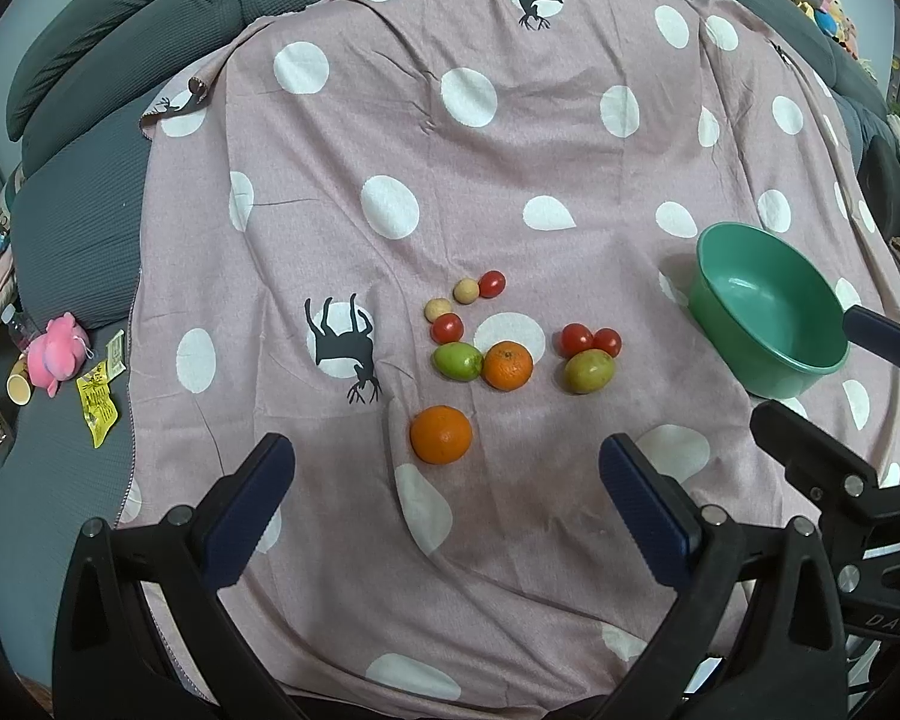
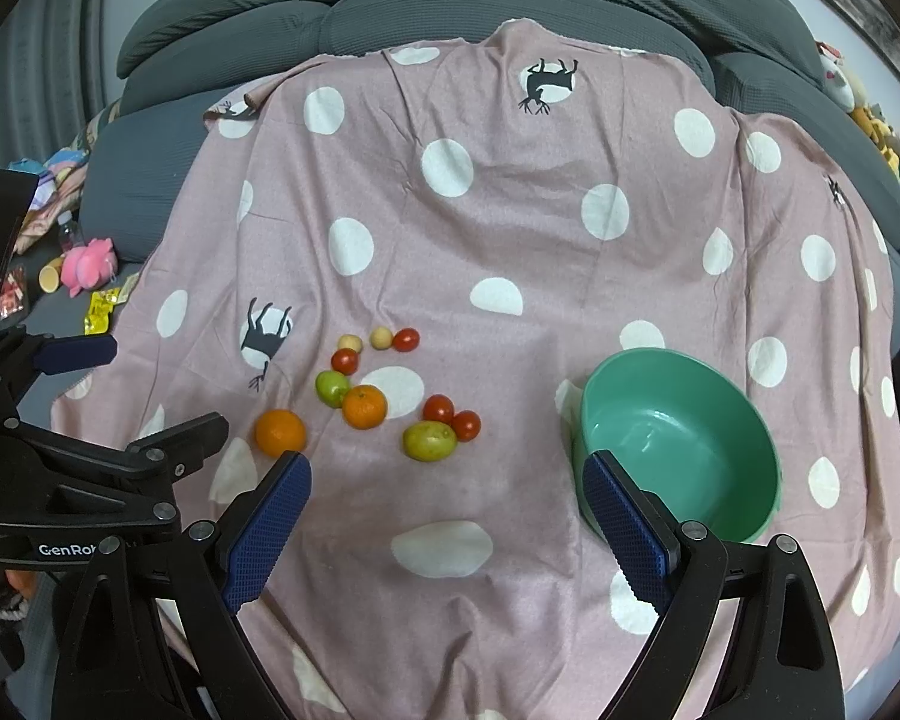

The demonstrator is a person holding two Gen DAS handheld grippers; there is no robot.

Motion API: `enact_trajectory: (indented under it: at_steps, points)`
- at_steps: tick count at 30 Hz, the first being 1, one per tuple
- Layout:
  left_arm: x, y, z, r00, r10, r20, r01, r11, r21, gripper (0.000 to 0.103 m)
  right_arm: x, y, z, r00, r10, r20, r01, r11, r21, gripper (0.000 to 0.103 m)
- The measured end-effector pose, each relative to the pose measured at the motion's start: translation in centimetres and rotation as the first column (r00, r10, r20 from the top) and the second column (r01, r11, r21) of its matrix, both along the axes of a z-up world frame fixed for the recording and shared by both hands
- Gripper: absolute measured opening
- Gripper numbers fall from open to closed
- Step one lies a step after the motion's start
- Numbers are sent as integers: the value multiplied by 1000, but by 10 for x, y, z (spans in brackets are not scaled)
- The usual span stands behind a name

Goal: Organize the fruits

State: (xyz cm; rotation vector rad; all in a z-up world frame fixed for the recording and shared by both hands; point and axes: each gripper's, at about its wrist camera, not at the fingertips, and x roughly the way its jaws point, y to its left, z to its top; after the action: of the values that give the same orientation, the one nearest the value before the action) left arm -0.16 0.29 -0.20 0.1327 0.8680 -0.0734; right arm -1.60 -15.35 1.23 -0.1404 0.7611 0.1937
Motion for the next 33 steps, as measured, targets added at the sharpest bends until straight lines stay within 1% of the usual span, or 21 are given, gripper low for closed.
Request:
enact_trajectory:
  at_steps: [18,19,33]
  points:
    - [-2,0,0,1000,1,0,-1,1000,-1,102,2,-4,2,1000,1,0,-1,1000,0,93]
    - [-2,0,1,1000,1,-1,-1,1000,-1,102,0,2,3,1000,1,-1,-1,1000,0,93]
    - [-1,-1,-1,1000,2,-7,-2,1000,-3,102,3,2,1,1000,3,-7,-3,1000,-3,93]
